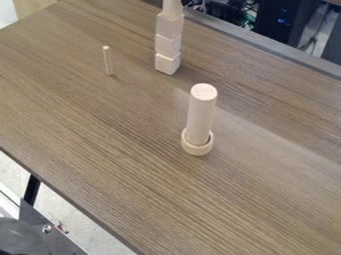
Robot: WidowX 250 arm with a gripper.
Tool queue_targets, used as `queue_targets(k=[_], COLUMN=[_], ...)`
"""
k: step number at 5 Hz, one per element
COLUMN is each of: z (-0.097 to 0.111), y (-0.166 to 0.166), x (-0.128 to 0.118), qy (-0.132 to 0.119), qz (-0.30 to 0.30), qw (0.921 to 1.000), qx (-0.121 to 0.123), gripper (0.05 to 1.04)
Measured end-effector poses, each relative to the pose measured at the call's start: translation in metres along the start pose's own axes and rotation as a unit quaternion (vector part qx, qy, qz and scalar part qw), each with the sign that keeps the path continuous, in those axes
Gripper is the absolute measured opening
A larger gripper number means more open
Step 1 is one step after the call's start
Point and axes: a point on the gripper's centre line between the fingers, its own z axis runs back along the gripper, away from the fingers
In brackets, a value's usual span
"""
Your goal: Put the cylindrical object from top of the block to the right of the table.
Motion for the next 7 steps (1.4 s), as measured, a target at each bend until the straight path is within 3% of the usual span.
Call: queue_targets(k=[1, 2, 3, 5, 7], z=[-0.004, -0.005, -0.010, -0.007, 0.027], y=[0.001, 0.006, 0.007, 0.002, -0.018], x=[0.000, 0.002, 0.000, -0.008, -0.004], qy=[0.002, -0.007, -0.005, -0.008, -0.047], qz=[0.000, 0.013, 0.021, 0.023, 0.003], qw=[1.0000, 0.9999, 0.9997, 0.9996, 0.9987], qx=[0.000, 0.007, 0.009, 0.014, 0.018], gripper=[0.966, 0.681, 0.482, 0.481, 0.481])
